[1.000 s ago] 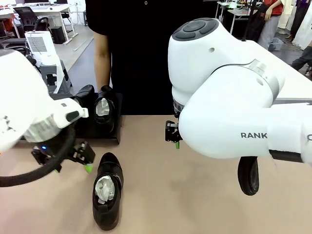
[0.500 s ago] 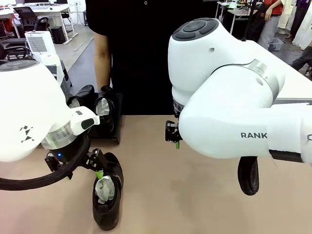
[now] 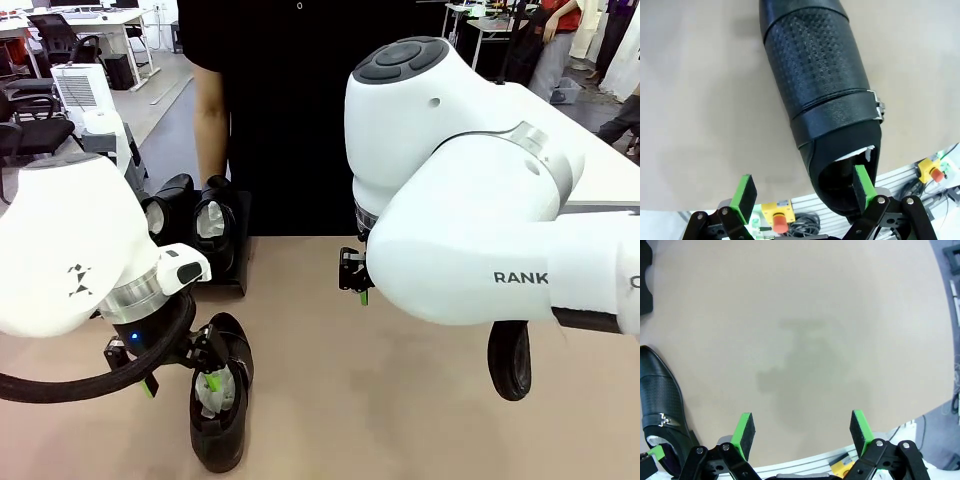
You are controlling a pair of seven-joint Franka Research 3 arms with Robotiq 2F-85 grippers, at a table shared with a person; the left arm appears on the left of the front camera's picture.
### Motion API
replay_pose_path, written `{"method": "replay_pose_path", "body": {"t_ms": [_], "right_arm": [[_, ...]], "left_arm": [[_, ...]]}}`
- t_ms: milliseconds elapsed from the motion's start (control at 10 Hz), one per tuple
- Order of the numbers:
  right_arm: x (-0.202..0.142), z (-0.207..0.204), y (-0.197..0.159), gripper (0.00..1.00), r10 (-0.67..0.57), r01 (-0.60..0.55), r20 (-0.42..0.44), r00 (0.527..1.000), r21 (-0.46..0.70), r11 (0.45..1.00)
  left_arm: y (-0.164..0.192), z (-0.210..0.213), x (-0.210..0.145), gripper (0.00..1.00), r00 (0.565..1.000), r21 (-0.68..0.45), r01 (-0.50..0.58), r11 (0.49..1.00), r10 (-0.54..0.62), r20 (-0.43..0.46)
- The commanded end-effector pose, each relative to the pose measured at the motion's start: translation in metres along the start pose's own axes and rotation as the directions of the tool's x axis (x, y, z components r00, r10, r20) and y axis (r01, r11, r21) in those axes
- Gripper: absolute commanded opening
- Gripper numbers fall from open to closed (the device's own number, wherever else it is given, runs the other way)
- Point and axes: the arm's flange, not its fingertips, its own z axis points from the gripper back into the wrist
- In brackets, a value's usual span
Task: Organize the shoes by placing them on the stand.
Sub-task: Place the Shoe from the middle of the table onto the Shoes Stand.
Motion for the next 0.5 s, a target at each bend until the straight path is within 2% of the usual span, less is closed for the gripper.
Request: {"method": "replay_pose_path", "body": {"t_ms": [0,300,400], "right_arm": [[0.005,0.003,0.0,1.0,0.019,-0.019,0.002,1.0,-0.005,1.0],[0.005,0.003,0.0,1.0,0.019,-0.019,0.002,1.0,-0.005,1.0],[0.005,0.003,0.0,1.0,0.019,-0.019,0.002,1.0,-0.005,1.0]], "left_arm": [[0.038,-0.039,-0.049,1.0,1.0,0.026,-0.001,1.0,0.001,-0.018],[0.04,-0.05,-0.049,1.0,0.999,0.049,0.021,0.999,-0.02,-0.028],[0.04,-0.048,-0.046,0.85,0.999,0.055,0.036,0.998,-0.035,-0.021]]}}
